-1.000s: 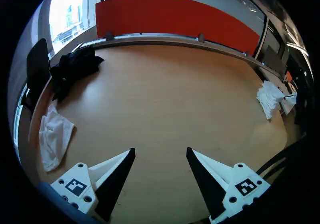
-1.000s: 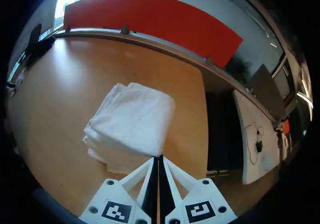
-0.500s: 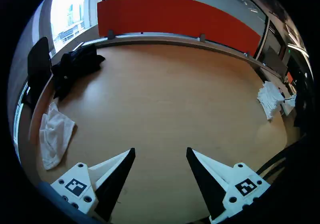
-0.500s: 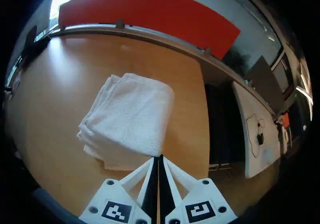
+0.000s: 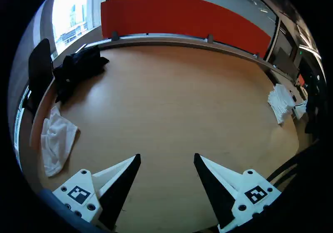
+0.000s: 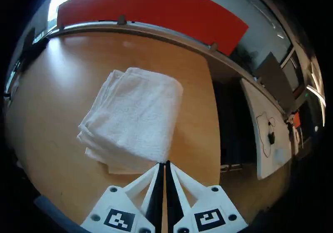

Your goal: Fold towel

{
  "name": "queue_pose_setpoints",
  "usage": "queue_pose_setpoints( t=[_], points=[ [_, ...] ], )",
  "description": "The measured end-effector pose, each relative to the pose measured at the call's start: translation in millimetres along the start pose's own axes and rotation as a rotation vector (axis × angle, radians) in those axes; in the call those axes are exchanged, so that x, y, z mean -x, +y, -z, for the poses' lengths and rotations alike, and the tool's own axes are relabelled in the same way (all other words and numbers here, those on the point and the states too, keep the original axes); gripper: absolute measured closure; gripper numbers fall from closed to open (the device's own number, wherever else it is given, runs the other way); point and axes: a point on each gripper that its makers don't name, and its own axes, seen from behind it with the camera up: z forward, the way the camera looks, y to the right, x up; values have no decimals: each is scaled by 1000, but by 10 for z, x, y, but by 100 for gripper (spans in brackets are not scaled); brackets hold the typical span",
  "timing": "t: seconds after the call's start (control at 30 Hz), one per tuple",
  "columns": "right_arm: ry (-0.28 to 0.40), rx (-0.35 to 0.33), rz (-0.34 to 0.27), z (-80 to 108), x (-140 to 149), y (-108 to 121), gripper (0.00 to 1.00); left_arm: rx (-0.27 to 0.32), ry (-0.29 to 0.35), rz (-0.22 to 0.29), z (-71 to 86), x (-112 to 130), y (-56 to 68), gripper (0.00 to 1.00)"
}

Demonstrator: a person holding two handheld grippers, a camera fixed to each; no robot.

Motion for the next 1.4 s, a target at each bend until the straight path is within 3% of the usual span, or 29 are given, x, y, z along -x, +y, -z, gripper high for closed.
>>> queue_pose_setpoints(
  t=[0.27,0.37,0.5,0.57,0.67,1.4],
  points=[
    [-6,13,-4,11,42,8,88,-1,2,4,-3,-2,-8,5],
    [0,12,-12,17,44,-11,70,1,2,5,-7,3,-1,5],
    [17,4,-23,29,22,-54,29,3,2,4,-9,8,13,5],
    [22,5,-20,37,14,-67,19,5,3,4,-8,6,24,5],
    [24,1,-14,45,15,-93,16,7,4,5,-2,6,32,5],
    [74,-44,-21,55,-186,-352,16,6,10,10,20,3,35,5]
  ],
)
